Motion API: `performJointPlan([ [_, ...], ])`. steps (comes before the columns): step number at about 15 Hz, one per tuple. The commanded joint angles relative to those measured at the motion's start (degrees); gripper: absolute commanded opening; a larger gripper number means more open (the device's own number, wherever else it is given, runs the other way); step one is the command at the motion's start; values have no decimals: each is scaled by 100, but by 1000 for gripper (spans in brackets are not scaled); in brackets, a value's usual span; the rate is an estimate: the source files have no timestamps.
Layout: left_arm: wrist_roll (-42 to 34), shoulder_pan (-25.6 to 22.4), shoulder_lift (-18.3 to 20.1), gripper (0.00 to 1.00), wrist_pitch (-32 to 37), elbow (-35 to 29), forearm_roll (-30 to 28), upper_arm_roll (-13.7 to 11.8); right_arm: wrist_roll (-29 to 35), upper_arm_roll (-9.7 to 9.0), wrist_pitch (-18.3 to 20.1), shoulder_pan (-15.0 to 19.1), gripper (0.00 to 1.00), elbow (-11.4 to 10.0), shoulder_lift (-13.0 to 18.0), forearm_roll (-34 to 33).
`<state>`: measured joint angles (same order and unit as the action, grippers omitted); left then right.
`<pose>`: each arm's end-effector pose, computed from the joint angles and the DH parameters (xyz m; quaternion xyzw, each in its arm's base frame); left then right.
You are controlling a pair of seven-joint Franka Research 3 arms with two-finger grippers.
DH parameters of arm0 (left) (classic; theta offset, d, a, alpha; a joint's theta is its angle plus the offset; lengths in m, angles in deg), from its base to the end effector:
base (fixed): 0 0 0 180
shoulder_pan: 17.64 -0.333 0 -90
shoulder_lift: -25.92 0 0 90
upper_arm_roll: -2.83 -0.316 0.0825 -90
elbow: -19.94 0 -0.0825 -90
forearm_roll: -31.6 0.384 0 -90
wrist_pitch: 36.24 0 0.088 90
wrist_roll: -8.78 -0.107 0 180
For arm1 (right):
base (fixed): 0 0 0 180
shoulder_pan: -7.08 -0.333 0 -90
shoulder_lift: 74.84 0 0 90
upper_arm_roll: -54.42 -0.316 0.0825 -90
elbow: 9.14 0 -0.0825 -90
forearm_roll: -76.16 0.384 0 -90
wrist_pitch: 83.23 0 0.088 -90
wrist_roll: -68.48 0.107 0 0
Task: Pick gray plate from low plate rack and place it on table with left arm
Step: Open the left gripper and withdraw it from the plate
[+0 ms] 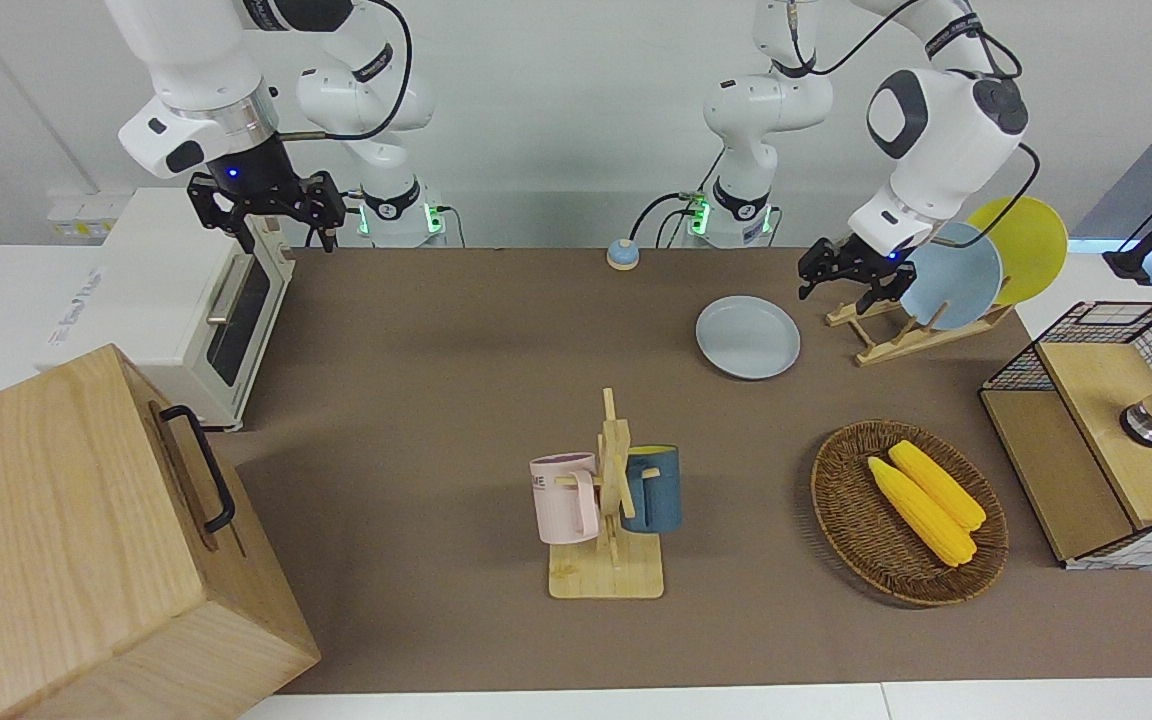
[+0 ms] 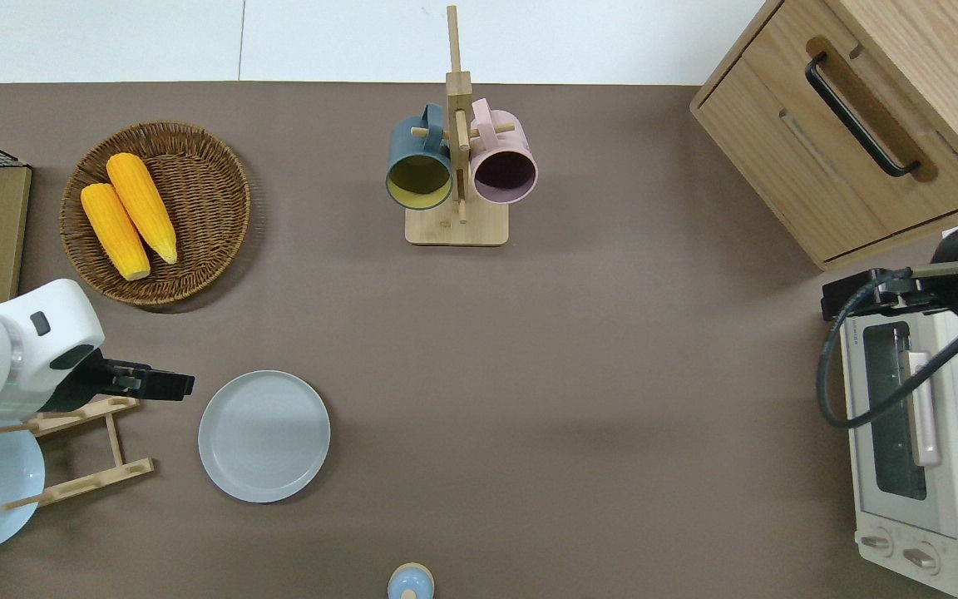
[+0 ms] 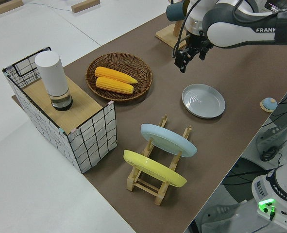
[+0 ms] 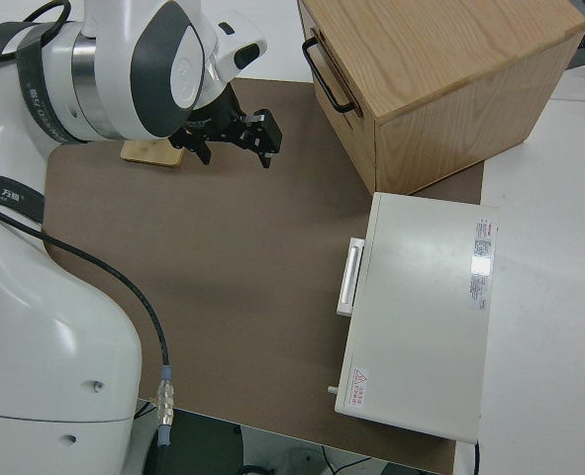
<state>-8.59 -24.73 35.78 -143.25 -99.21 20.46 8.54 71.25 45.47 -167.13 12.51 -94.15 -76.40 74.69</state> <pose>0.5014 -0.0048 0.4997 0.9905 -0.1076 -0.0060 0.0859 0.5515 0.0296 0.6412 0.9997 0.0055 -0.0225 0.0119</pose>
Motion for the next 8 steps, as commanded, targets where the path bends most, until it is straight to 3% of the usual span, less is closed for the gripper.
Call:
performJointPlan([
  [1, 531, 32, -63, 998, 846, 830, 374, 27, 22, 34, 5, -42, 983, 37, -2, 15],
  [8, 1024, 24, -19, 1000, 1708, 1719, 481, 35, 22, 34, 5, -42, 983, 37, -2, 15],
])
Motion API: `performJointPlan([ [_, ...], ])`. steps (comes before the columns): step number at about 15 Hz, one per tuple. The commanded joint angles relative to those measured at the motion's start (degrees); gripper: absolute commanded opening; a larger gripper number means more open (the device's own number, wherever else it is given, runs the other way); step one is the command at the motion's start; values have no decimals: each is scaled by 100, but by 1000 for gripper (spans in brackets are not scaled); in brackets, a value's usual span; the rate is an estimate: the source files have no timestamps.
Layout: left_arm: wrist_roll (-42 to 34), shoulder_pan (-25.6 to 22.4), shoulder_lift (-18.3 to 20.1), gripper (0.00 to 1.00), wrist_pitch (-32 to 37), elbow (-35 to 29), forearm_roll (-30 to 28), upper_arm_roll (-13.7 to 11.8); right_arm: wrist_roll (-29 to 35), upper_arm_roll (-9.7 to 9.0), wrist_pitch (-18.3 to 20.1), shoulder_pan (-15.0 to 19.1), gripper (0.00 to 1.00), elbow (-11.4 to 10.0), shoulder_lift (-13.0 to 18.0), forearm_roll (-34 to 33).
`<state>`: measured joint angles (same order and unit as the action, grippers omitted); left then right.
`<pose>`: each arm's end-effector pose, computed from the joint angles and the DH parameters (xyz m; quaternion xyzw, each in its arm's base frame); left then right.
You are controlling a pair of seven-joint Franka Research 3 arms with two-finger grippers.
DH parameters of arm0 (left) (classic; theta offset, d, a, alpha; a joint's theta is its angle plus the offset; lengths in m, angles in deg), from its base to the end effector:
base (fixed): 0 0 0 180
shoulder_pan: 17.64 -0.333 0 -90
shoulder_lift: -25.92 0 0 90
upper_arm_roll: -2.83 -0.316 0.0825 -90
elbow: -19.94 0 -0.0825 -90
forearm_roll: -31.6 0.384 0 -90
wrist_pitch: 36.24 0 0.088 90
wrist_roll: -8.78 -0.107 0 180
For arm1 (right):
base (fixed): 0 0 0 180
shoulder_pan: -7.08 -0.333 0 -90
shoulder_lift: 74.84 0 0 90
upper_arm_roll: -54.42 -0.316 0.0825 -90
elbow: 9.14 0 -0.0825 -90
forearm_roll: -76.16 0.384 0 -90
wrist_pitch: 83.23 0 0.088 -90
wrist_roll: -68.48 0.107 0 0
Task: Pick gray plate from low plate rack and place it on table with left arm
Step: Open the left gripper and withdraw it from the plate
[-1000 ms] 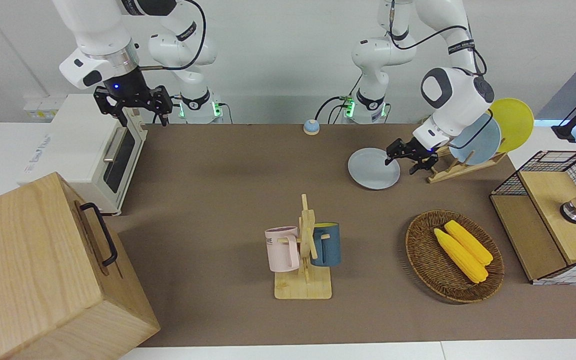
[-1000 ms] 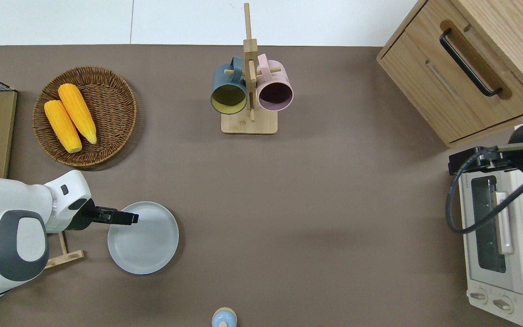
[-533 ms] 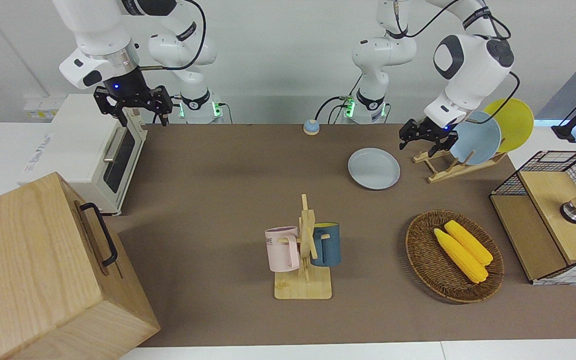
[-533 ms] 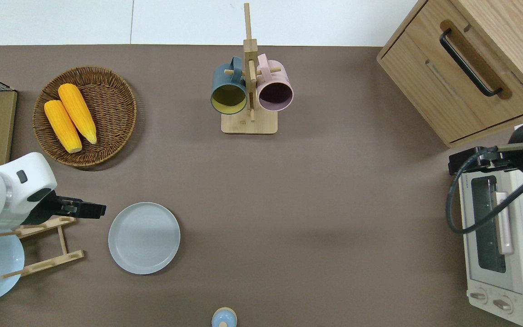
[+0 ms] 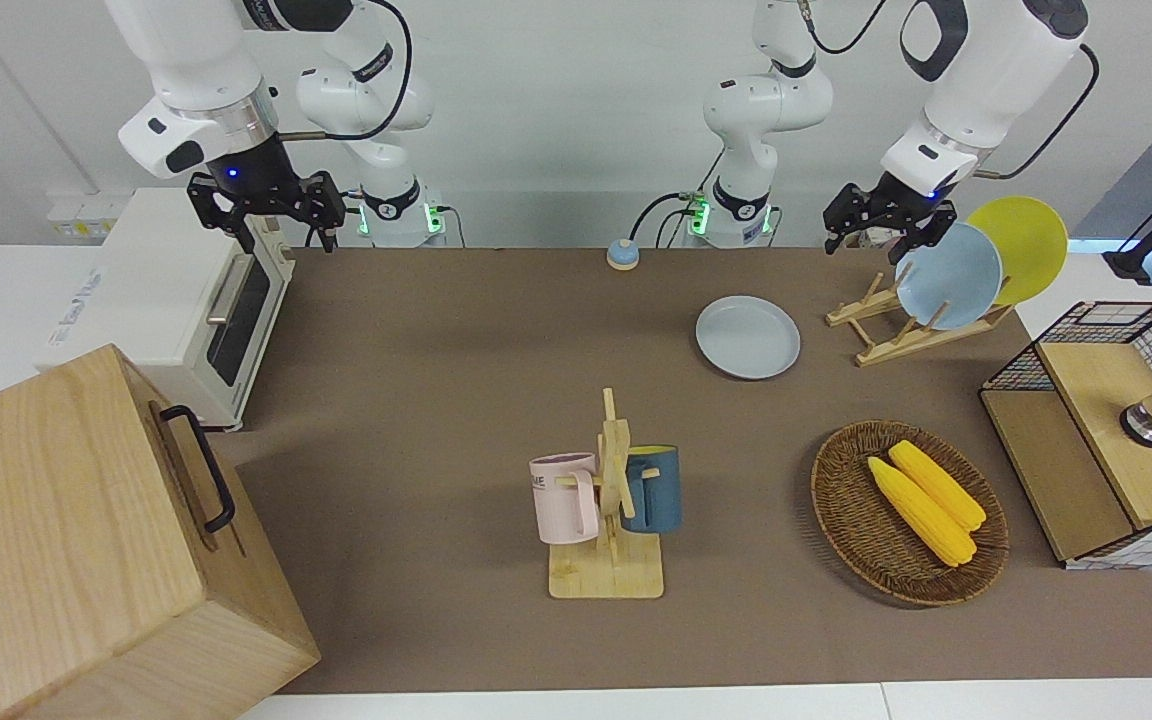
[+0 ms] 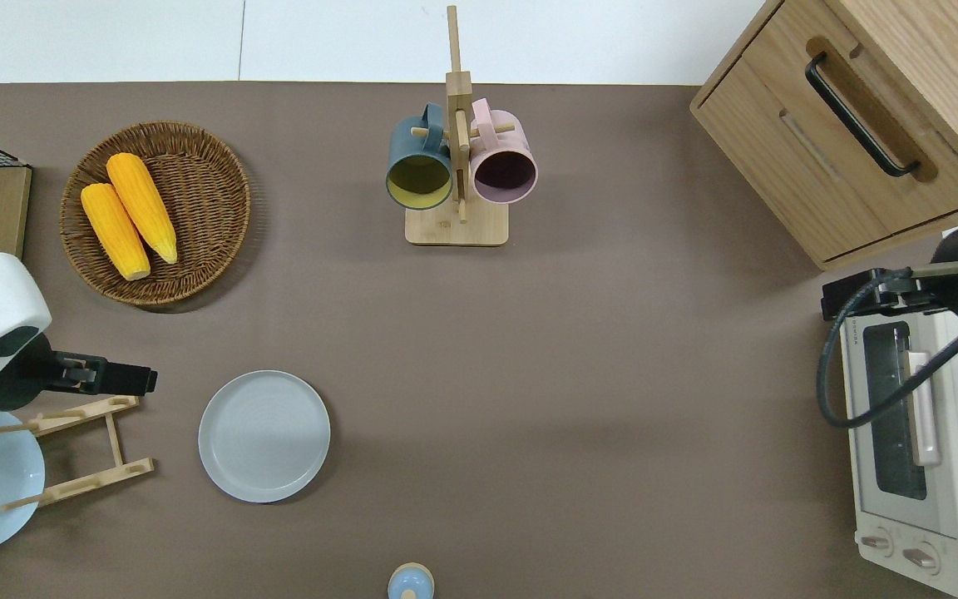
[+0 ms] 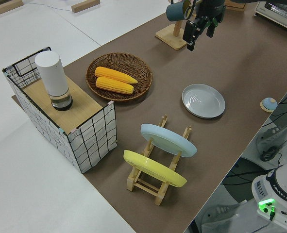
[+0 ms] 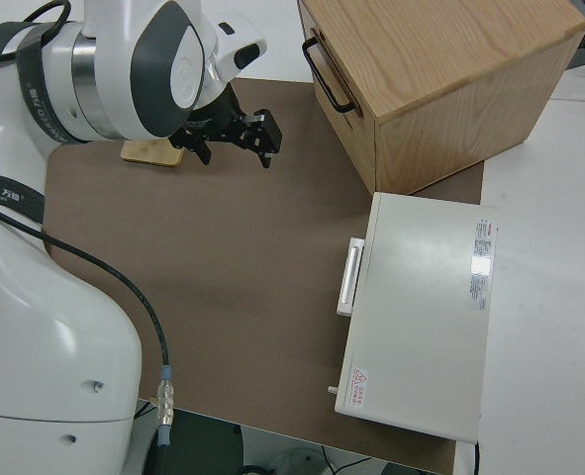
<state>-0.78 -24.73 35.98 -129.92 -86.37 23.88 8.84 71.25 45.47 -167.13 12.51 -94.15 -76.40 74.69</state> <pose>0.5005 -0.0080 0.5881 0.9958 -0.0669 -0.0173 0.0598 0.5515 0.0296 0.6412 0.9997 0.0055 -0.0225 0.0119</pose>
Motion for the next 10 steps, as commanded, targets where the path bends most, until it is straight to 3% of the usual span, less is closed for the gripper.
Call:
performJointPlan([
  [1, 226, 32, -39, 998, 524, 601, 139, -3, 22, 34, 5, -42, 983, 37, -2, 15],
  [10, 235, 50, -65, 1000, 692, 699, 174, 14, 22, 34, 5, -42, 983, 37, -2, 15],
])
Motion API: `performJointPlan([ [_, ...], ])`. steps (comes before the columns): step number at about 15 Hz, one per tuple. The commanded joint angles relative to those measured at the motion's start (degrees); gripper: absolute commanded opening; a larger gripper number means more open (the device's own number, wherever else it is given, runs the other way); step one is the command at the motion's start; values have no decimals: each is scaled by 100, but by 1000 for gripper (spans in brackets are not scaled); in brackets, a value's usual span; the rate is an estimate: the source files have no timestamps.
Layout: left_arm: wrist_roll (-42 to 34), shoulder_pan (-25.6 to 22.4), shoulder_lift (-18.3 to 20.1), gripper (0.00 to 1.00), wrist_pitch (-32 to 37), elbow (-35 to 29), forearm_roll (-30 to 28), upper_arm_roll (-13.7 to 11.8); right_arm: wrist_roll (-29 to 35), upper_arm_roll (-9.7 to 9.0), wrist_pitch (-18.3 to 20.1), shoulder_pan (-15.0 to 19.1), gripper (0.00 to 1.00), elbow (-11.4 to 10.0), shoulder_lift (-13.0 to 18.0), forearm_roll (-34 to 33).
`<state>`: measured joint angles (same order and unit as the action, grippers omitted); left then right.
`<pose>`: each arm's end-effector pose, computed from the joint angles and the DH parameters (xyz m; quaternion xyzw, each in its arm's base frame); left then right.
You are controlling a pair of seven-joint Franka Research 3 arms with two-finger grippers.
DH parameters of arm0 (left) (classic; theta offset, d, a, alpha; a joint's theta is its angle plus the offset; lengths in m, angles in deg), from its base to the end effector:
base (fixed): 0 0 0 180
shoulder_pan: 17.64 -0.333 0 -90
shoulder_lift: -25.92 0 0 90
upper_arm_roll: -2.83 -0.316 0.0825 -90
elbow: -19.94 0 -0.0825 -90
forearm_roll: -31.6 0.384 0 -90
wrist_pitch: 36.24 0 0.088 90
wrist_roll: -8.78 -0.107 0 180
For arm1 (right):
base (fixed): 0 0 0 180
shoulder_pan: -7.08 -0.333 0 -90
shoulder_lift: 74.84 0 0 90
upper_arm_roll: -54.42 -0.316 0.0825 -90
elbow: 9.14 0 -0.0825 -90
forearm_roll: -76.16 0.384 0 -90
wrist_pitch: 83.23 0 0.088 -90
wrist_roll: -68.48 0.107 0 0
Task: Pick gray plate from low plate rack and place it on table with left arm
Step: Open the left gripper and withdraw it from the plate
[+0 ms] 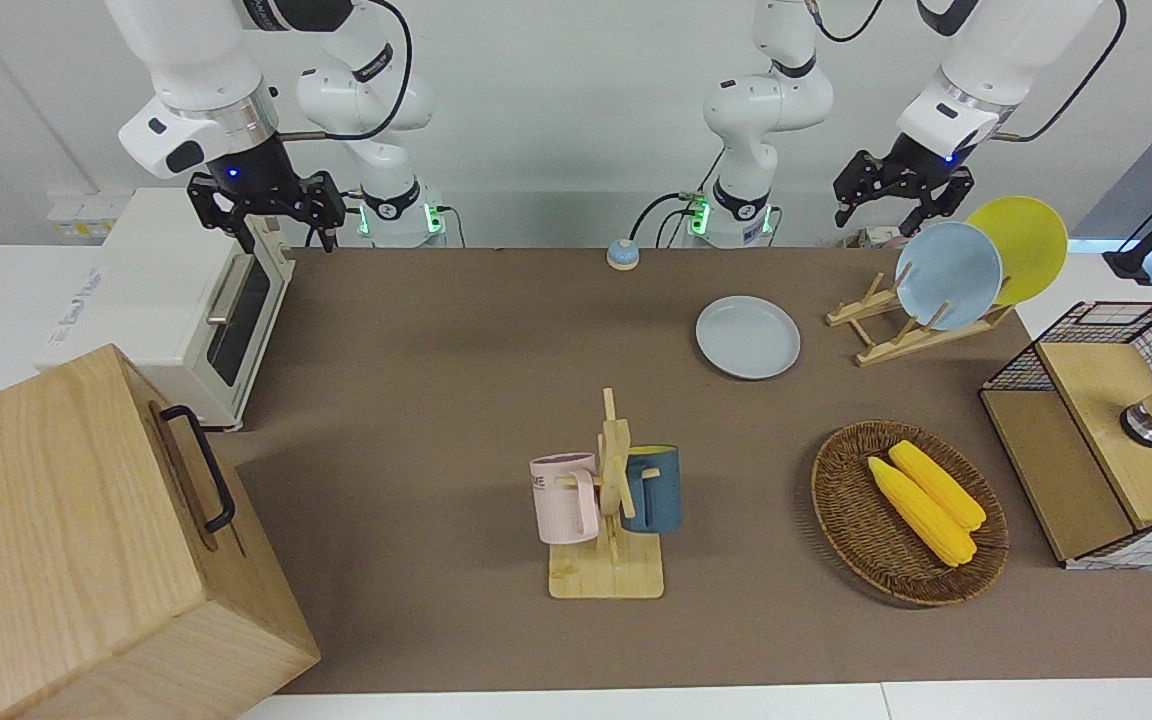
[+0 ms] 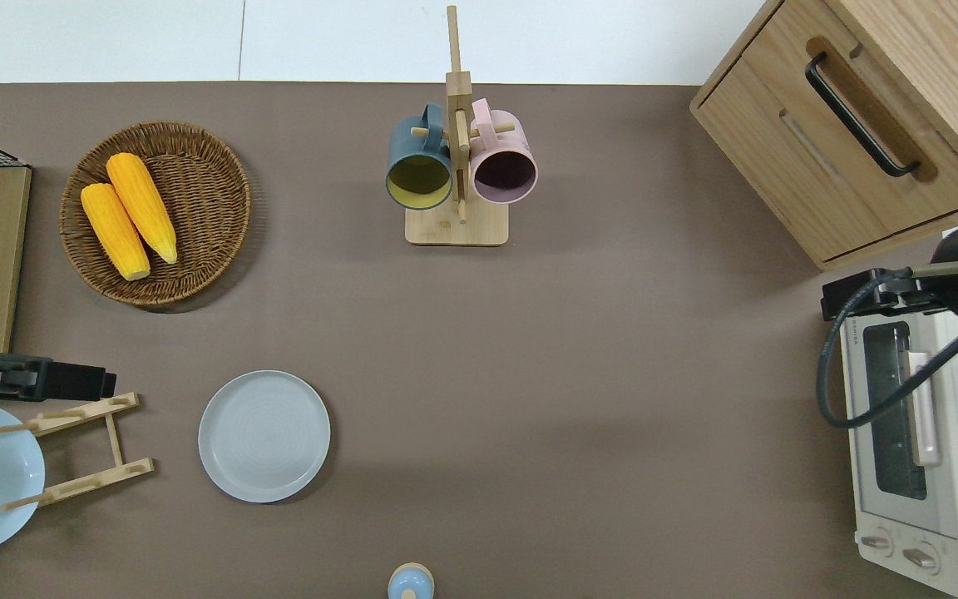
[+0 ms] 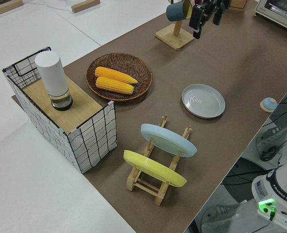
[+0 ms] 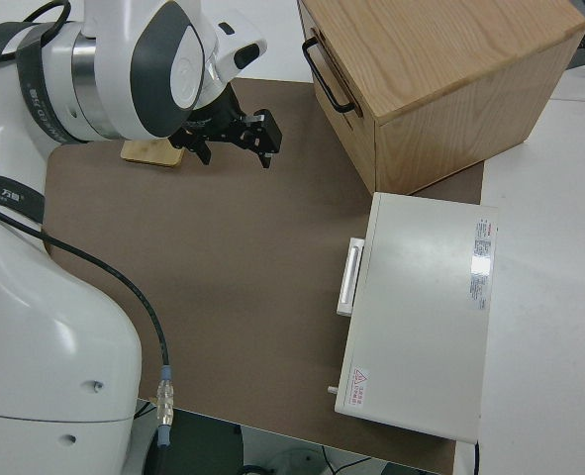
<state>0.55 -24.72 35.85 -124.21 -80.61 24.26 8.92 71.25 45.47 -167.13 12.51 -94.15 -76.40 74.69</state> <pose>0.4952 -0.0101 0.6260 0.9962 -0.0628 -0.0190 0.0566 0.5515 0.0296 0.6412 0.9997 0.0055 -0.0225 0.0119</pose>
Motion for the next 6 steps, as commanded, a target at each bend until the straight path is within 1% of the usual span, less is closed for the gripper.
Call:
performJointPlan([
  [1, 94, 49, -44, 1000, 122, 124, 144, 6, 22, 34, 14, -42, 983, 37, -2, 15],
  [4, 111, 49, -35, 1000, 122, 106, 311, 41, 22, 34, 5, -42, 983, 37, -2, 15],
  [6, 120, 49, -26, 1000, 122, 97, 311, 50, 22, 34, 5, -42, 983, 37, -2, 15],
])
